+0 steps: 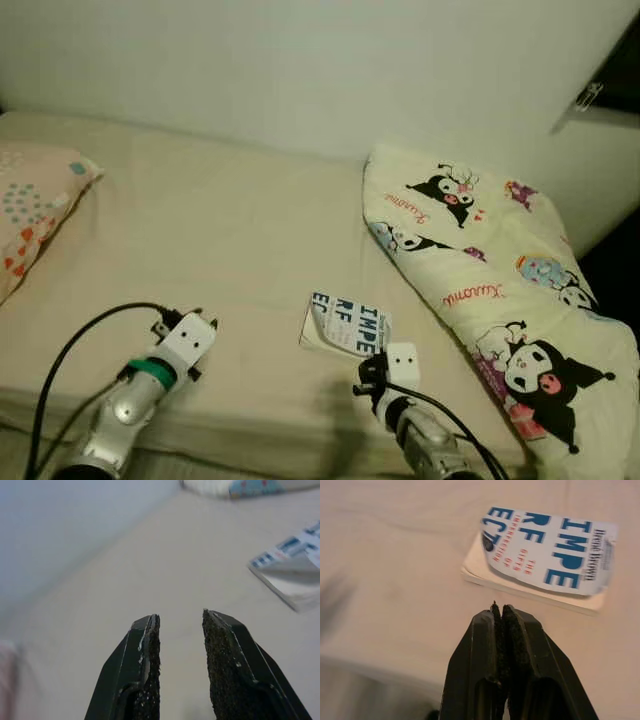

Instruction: Clean up the room

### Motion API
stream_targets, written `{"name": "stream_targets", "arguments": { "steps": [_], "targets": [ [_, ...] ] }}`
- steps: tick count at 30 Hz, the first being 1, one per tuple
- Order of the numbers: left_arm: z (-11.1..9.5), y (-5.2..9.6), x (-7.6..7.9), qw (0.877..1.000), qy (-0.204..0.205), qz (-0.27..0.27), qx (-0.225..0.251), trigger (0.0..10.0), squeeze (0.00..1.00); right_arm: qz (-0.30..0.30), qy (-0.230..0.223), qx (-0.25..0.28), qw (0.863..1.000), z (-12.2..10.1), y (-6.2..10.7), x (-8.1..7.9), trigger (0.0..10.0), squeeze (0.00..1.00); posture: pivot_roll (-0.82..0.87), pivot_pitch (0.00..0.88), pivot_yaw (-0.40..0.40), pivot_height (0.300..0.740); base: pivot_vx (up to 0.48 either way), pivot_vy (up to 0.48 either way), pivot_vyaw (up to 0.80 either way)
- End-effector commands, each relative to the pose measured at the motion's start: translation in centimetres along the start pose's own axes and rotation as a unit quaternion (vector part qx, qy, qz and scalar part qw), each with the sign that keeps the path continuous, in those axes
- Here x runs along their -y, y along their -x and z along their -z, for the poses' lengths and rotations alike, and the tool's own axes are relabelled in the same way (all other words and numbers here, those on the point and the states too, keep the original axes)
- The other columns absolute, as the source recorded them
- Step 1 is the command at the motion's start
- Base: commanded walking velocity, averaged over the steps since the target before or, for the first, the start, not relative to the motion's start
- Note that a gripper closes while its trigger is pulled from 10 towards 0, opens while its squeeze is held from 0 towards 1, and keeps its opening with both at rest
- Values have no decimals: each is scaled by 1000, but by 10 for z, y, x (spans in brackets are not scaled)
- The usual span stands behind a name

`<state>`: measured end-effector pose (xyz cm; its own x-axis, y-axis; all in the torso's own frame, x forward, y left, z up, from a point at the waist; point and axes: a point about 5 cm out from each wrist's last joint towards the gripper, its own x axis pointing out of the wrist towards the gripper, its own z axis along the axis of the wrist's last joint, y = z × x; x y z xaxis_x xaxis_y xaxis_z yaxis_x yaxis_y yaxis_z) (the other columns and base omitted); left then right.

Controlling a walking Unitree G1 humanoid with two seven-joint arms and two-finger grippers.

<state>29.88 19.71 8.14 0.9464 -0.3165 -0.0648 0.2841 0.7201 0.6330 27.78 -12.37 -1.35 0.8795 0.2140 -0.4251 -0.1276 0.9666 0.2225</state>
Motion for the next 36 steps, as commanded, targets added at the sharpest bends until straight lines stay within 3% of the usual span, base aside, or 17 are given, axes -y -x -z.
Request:
{"name": "stream_targets", "arguments": {
  "steps": [1, 4, 11, 14, 17, 19, 20, 21, 23, 24, 27, 31, 32, 36],
  "targets": [
    [-19, -5, 0, 998, -29, 28, 39, 10000, 0, 12, -16, 16, 1000, -2, 0, -3, 10000, 0, 193, 70, 25, 734, 0, 0, 0],
    [-33, -6, -4, 997, -32, 35, 64, 10000, 0, 10, -13, 31, 999, -1, 1, -11, 10000, 0, 205, 90, 65, 734, 0, 0, 0],
    [-39, 2, -5, 995, -38, 50, 72, 10000, 0, 30, -25, 35, 999, 6, 5, -9, 10000, 0, 214, 132, 85, 734, 0, 0, 0],
    [-48, 9, -15, 991, -82, 53, 87, 10000, 0, 31, -9, 75, 997, -11, 3, -8, 10000, 0, 205, 167, 90, 734, 0, 0, 0],
    [-61, 6, -15, 986, -109, 60, 106, 10000, 0, 39, 20, 112, 993, -29, 3, 2, 10000, 0, 183, 181, 107, 734, 0, 0, 0],
    [-66, 3, -12, 984, -114, 66, 116, 10000, 0, 52, 39, 127, 990, -35, 6, 9, 10000, 0, 161, 175, 118, 734, 0, 0, 0],
    [-71, -1, -6, 982, -111, 81, 131, 10000, 0, 77, 62, 141, 985, -41, 11, 22, 10000, 0, 76, 174, 144, 734, 0, 0, 0],
    [-71, -1, -6, 982, -111, 81, 131, 10000, 0, 77, 62, 141, 985, -41, 11, 22, 10000, 0, 76, 174, 144, 734, 0, 0, 0],
    [-74, -12, 13, 975, -98, 133, 148, 10000, 0, 153, 60, 167, 972, -48, 29, 59, 10000, 0, -7, 159, 157, 734, 0, 0, 0],
    [-74, -12, 13, 975, -98, 133, 148, 10000, 0, 153, 60, 167, 972, -48, 29, 59, 10000, 0, -7, 159, 157, 734, 0, 0, 0],
    [-76, -24, 26, 967, -108, 170, 154, 10000, 0, 229, 60, 184, 954, -47, 53, 94, 10000, 0, -43, 133, 173, 734, 0, 0, 0],
    [-75, -26, 25, 968, -107, 170, 151, 10000, 0, 250, 65, 183, 949, -45, 60, 101, 10000, 0, -43, 133, 173, 734, 0, 0, 0],
    [-70, -26, 26, 971, -97, 171, 138, 10000, 0, 283, 90, 177, 938, -40, 73, 113, 10000, 0, -62, 124, 163, 734, 0, 0, 0],
    [-65, -24, 30, 976, -85, 161, 123, 10000, 0, 282, 113, 174, 937, -41, 78, 119, 10000, 0, -63, 109, 160, 734, 0, 0, 0]
  ]
}}
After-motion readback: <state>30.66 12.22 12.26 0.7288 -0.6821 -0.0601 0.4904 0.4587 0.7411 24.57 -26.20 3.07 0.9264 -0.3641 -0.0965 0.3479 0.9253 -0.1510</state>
